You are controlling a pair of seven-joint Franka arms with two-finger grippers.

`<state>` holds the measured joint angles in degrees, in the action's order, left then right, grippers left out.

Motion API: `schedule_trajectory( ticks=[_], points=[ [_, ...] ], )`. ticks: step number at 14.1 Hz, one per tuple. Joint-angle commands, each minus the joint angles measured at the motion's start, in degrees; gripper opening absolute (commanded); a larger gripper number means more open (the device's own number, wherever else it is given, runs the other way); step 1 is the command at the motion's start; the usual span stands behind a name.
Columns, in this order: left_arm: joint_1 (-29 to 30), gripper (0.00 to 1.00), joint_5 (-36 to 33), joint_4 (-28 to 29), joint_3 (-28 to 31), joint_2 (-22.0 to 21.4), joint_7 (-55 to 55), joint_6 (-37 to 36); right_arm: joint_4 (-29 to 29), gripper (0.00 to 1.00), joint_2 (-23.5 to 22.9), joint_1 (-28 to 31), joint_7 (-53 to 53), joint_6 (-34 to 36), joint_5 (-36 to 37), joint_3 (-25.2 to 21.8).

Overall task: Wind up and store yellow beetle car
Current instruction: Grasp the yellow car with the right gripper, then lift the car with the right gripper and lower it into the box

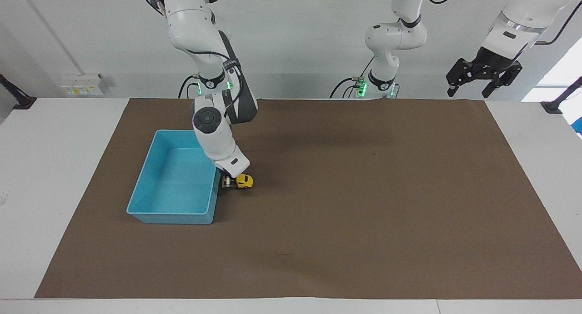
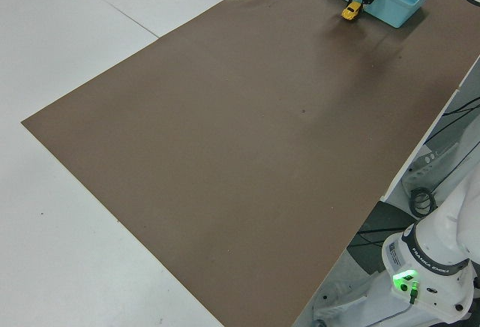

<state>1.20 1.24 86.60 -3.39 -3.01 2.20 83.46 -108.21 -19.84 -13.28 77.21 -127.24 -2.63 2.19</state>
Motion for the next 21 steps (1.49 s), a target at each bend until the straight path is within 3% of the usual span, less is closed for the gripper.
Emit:
schedule_trajectory(
  ticks=[1,6,10,16,21],
  points=[
    [1.0,1.0,0.87,0.76,-0.39,-0.77,0.43,0.21,2.82,0.0,-0.29,0.01,-1.35,1.29,-0.36,0.35],
    [0.91,1.0,0.87,0.76,-0.39,-0.68,0.43,0.12,10.9,0.0,2.35,0.1,-2.59,13.23,-0.71,0.35],
    [0.91,1.0,0.87,0.76,-0.39,-0.68,0.43,0.21,11.35,0.0,6.73,1.15,-2.5,18.51,-0.71,-0.43],
    [0.91,1.0,0.87,0.76,-0.39,-0.68,0.43,0.21,10.13,0.0,10.17,7.12,1.1,25.19,-0.1,-0.53],
    [0.91,1.0,0.87,0.76,-0.39,-0.68,0.43,0.21,0.56,0.0,14.82,12.4,7.42,21.52,0.96,-0.7]
  ],
)
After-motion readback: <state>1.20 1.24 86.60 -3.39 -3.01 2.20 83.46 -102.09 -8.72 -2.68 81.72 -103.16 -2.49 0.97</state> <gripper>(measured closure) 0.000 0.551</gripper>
